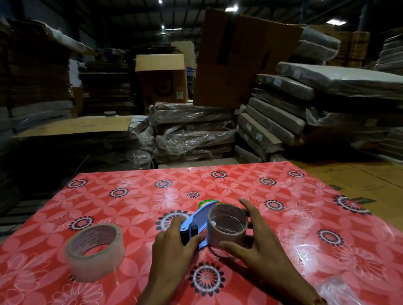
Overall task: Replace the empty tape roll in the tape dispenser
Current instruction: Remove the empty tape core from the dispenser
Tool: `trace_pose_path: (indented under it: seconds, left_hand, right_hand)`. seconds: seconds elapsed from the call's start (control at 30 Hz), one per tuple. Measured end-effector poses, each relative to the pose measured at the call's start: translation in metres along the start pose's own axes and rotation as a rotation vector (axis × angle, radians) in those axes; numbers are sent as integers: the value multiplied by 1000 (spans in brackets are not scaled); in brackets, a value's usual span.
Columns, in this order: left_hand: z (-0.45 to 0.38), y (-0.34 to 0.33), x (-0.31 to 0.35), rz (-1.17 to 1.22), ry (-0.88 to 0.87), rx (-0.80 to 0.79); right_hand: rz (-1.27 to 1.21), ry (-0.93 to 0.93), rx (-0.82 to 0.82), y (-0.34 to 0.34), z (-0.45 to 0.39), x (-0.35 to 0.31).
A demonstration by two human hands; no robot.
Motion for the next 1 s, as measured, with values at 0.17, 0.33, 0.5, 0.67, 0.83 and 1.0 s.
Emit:
trace_pose_path:
  seconds: [0.17, 0.33, 0.5, 0.67, 0.83, 1.0]
  left_hand:
    - [-2, 0, -2, -26, 4, 17]
    - [-7, -2, -6, -44, 32, 26]
    - [-18, -7, -14, -18, 78, 13]
    - [-33, -13, -14, -89, 118, 20]
    - [-42, -22, -15, -43, 101, -22]
    - [-31, -8, -8, -39, 6, 78]
  right_hand:
    - [-87, 33, 25, 2, 0, -4]
    - [-267, 73, 180, 22, 7, -8]
    - [-391, -43, 282, 32, 8, 9]
    - [-302, -42, 258, 33, 6, 5]
    - [-335, -50, 224, 29, 3, 8]
    - [-302, -62, 217, 28, 4, 7]
Point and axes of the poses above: each hand's wrist, its own z-axis away from the middle knuckle, its own y-axis out of the back of the hand, x = y × z, the point moved 9 cm from there along -z, towards the middle knuckle, and after that the axes turned 10 degrees about -x, right-handed, at the moved point
